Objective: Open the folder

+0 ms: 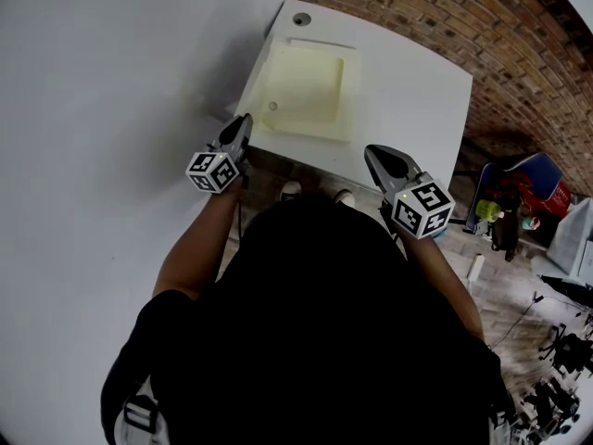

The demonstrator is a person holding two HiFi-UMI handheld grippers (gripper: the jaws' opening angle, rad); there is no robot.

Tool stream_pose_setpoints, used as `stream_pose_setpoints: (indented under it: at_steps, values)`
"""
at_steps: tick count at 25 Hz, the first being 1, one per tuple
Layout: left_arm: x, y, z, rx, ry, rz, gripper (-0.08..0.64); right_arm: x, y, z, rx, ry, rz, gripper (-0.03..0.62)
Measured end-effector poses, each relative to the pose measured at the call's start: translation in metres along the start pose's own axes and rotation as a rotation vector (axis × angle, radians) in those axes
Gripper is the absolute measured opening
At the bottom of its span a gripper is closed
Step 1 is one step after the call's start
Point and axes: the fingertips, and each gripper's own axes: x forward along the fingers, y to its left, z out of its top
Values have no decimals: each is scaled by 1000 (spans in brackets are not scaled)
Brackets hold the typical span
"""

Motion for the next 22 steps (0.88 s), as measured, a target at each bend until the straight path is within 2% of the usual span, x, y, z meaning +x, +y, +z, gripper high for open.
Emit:
stream_pose_setpoints:
  at_steps: [12,22]
  values:
    - [-12,38,14,-17,-18,63,14,3,-3,-1,-9,3,-21,-3]
    - [-28,77,13,-21,-12,158,8,9,-5,-1,1,7,-31,-3]
